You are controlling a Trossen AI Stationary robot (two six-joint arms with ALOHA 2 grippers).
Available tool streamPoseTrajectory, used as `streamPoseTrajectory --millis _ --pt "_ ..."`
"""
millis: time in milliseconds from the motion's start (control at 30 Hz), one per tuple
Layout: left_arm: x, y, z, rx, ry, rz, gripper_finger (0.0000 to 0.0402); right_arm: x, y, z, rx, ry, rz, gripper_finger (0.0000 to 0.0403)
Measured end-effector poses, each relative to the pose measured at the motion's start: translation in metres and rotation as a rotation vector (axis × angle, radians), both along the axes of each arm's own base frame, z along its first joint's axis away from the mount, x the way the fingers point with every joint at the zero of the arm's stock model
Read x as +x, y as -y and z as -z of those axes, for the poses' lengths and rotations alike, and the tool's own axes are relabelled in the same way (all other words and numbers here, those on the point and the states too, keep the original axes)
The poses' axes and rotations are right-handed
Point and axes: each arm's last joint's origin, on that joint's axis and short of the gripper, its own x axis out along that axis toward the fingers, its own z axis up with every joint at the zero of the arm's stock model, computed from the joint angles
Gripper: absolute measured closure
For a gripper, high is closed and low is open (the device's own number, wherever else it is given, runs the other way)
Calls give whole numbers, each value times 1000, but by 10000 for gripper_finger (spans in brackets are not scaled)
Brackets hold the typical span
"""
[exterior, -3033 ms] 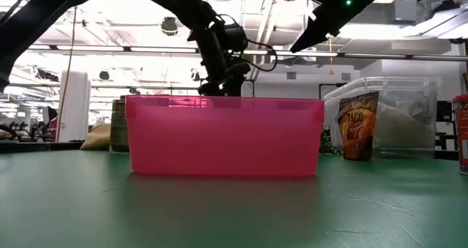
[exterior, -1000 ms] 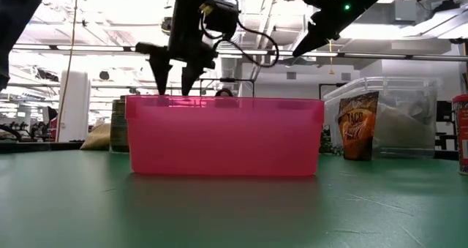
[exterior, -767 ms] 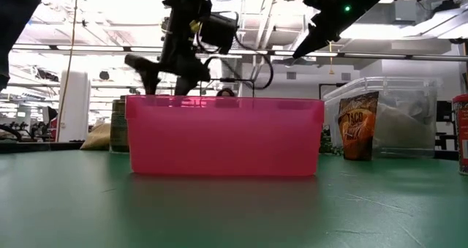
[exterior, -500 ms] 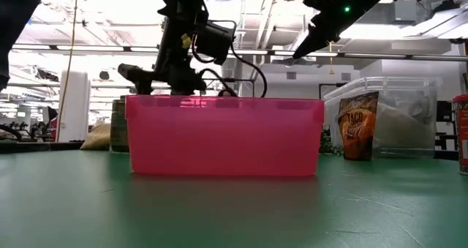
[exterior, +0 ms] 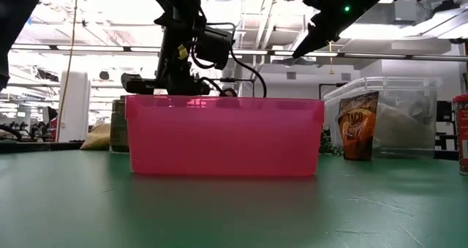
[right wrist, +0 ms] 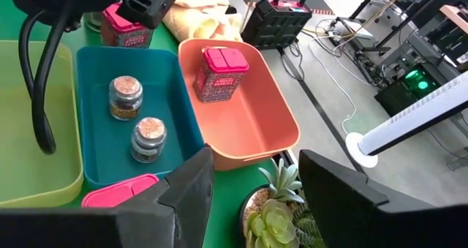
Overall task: Sort spices by type
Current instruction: Put the red seasoning can into the orange bin
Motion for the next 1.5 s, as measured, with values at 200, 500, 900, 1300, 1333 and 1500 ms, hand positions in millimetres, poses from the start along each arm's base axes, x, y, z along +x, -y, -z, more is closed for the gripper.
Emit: streamPoseTrajectory --millis 200,500,900,1300,1333,1500 --pt "-6 3 -15 -36 42 5 146 0 0 0 0 1 0 168" --pt "-14 3 -33 -92 100 45 146 1 0 -1 -2 8 -2 168" --pt "-9 1 -29 -106 42 249 146 4 -8 -2 -6 20 -36 168" --pt "-11 -2 -28 -141 -14 334 146 4 -8 -2 -12 15 -39 168" --pt "-11 -3 -28 -160 -12 342 146 4 -8 -2 -12 16 -39 168" --pt "-12 -5 -28 -191 -24 381 146 4 -8 -2 -13 15 -40 168"
